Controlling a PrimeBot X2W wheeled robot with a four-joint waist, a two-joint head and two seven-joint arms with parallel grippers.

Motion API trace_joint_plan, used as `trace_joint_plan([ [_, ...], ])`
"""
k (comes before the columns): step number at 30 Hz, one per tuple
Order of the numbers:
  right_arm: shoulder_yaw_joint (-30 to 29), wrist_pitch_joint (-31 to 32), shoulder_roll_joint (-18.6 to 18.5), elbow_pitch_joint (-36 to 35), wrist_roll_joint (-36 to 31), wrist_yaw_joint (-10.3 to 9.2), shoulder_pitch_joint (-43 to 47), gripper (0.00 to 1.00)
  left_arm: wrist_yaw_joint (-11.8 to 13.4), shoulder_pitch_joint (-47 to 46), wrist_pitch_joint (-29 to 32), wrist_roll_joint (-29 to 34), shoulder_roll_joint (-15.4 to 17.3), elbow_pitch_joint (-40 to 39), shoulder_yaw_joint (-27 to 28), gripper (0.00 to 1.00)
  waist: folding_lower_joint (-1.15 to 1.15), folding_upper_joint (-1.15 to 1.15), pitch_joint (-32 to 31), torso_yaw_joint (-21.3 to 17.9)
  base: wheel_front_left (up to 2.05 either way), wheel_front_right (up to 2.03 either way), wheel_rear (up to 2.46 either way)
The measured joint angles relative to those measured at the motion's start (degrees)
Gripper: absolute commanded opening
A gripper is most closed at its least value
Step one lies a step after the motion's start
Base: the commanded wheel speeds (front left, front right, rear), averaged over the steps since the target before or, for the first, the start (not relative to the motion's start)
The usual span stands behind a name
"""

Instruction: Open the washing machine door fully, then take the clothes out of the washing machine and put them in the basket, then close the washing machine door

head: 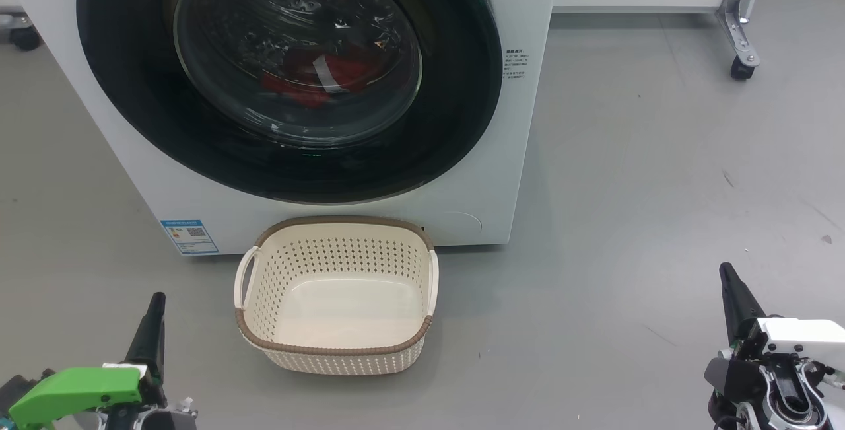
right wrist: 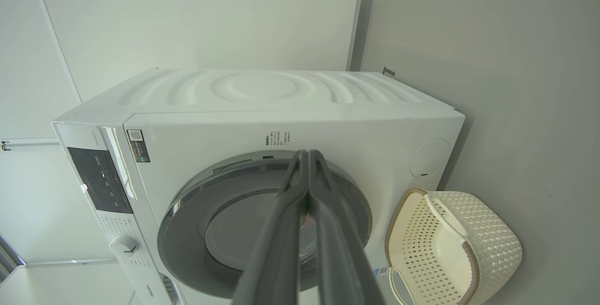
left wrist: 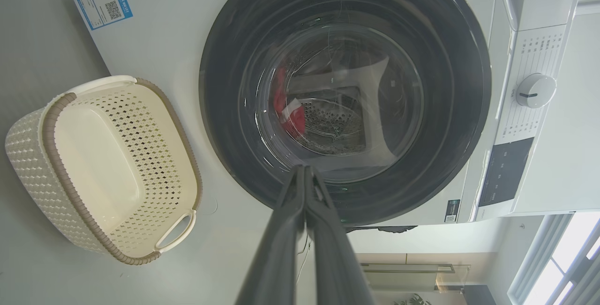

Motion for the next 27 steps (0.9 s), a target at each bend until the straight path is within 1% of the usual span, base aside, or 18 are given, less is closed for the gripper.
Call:
trace_joint_plan([
  [11, 0.0, 0.0, 0.0, 0.0, 0.0, 0.0, 0.0, 0.0, 0.0, 0.0, 0.0, 0.0, 0.0, 0.0, 0.0, 0.0, 0.0, 0.0, 0.0, 0.0, 0.0, 0.0, 0.0],
  [12, 0.01, -0.01, 0.05, 0.24, 0.01, -0.02, 0.13, 1.0, 0.03, 0.07, -0.01, -0.08, -0.03, 0.3, -0.03, 1.0, 0.0, 0.0, 0.0, 0.0, 0.0, 0.0, 0.0],
  [13, 0.03, -0.01, 0.29, 0.74, 0.01, -0.05, 0.41, 0.0, 0.04, 0.36, -0.01, -0.18, -0.14, 0.81, -0.09, 0.0, 0.0, 0.0, 0.0, 0.0, 0.0, 0.0, 0.0],
  [14, 0.07, -0.01, 0.6, 1.4, 0.01, -0.04, 0.97, 0.0, 0.04, 0.91, -0.01, -0.18, -0.41, 1.4, -0.14, 0.0, 0.0, 0.0, 0.0, 0.0, 0.0, 0.0, 0.0],
  [15, 0.11, -0.01, 0.97, 2.05, 0.01, -0.04, 1.67, 1.0, 0.05, 1.48, -0.01, -0.18, -0.74, 2.13, -0.2, 1.0, 0.0, 0.0, 0.0, 0.0, 0.0, 0.0, 0.0],
  [18, 0.2, -0.02, 1.51, 2.86, 0.01, -0.05, 2.86, 1.0, 0.05, 2.62, -0.01, -0.18, -1.27, 2.72, -0.49, 1.0, 0.0, 0.0, 0.0, -0.01, 0.0, 0.0, 0.0],
  [27, 0.57, -0.8, 1.43, 2.42, -1.0, -0.05, 2.79, 1.0, 0.05, 2.6, -0.82, -0.18, -1.25, 2.19, -0.9, 1.0, 0.0, 0.0, 0.05, -0.01, 0.0, 0.0, 0.0],
])
